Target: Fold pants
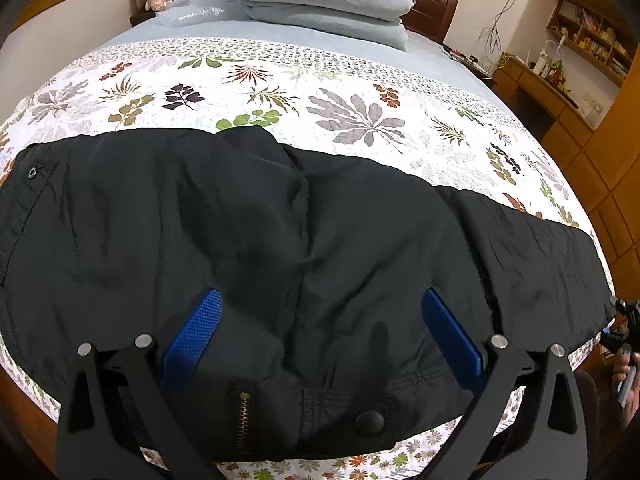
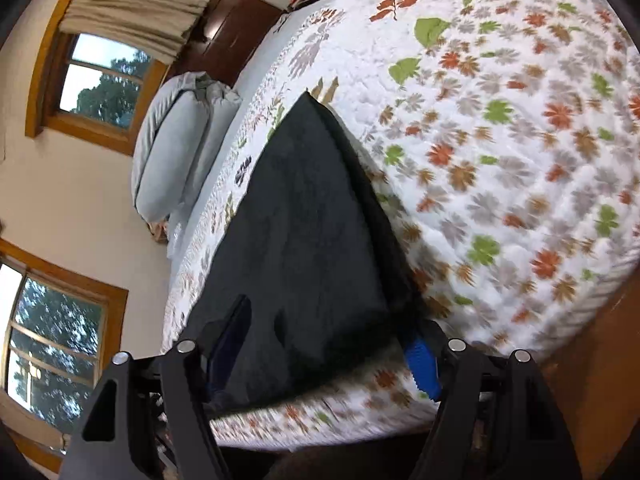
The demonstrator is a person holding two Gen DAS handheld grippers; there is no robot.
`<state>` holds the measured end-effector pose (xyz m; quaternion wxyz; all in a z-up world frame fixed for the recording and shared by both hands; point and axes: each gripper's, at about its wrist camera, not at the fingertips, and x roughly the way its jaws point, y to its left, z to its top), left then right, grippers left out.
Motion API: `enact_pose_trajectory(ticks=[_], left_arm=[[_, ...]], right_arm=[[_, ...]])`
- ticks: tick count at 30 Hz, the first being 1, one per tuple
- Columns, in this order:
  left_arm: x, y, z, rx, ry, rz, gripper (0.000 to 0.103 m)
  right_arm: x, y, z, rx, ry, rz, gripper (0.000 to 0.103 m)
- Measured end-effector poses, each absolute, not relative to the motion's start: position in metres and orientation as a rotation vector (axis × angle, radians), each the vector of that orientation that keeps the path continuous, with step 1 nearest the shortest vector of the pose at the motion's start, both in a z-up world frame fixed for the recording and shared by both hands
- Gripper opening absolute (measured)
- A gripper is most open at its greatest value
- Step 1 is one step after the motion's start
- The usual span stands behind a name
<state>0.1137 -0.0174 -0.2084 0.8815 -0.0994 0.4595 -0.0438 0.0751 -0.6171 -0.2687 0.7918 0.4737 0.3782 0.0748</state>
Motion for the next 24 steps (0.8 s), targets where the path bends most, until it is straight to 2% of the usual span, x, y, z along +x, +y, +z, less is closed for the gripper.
enact_pose_trajectory(ticks=[1,2,4,13,20,23,24], left_arm=[[0.114,-0.018,-0.209,-0.203,0.959,-0.091,0.1],[0.114,-0.018,-0.21,-0.2,0.962,-0.092,0.1],[0.114,-0.018,-0.211,-0.201,0.965,-0.092,0.1],[0.12,-0.026,-0.22,-0.245,0.965,-0.098,0.1],[0.123,-0.057,-0.231,-0.135,0.971,-0.151,0.1],[0.12,-0.058,-0.23,-0.112,0.963,-0.162,0.1],[0.119,-0.052,-0.228,-0.129,0.959,-0.16,0.1]], right_arm=[[0.082,-0.614,-0.262,0.999,0.797,0.163,0.042],[0.088,-0.613,-0.256,0.967,0.796,0.159,0.033],[0.101,-0.609,-0.238,0.89,0.792,0.183,0.024],[0.123,-0.626,-0.183,0.762,0.724,0.152,0.018],[0.107,-0.663,-0.229,0.818,0.818,-0.033,0.018],[0.101,-0.665,-0.237,0.851,0.823,-0.044,0.024],[0.098,-0.665,-0.235,0.847,0.828,-0.058,0.032]])
